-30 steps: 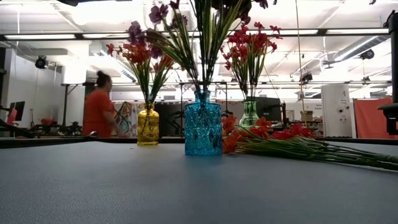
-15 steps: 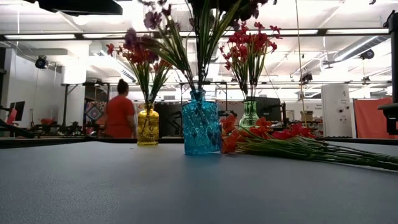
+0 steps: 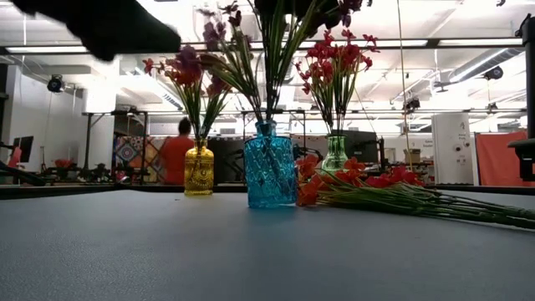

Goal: Sort flowers into vase by color
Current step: Put the violet flower into the blue vase

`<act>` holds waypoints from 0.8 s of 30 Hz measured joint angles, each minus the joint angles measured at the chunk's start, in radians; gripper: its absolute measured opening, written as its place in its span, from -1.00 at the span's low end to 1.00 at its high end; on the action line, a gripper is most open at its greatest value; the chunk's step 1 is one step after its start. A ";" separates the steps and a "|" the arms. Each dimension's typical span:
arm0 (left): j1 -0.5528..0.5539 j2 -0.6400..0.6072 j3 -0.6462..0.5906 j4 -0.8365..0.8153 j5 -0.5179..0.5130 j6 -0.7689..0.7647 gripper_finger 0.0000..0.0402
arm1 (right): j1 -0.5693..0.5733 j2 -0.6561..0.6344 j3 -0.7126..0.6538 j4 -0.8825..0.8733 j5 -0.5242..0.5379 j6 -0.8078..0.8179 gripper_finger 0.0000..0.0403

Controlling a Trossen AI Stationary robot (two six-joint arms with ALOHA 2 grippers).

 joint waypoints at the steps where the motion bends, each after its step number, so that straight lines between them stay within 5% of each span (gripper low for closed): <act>1: 0.006 0.034 0.000 0.005 0.007 -0.030 -0.46 | 0.000 0.000 0.001 0.000 -0.001 -0.002 -0.66; 6: 0.032 0.234 0.000 0.150 -0.065 -0.084 -0.09 | 0.000 0.000 0.001 0.000 -0.006 -0.007 -0.66; 14: 0.098 0.445 0.009 0.395 -0.222 0.037 0.35 | 0.001 0.000 0.001 -0.004 -0.007 -0.013 -0.66; 24: 0.092 0.471 0.131 0.381 -0.090 0.204 0.44 | 0.001 0.000 0.001 -0.015 -0.007 -0.014 -0.66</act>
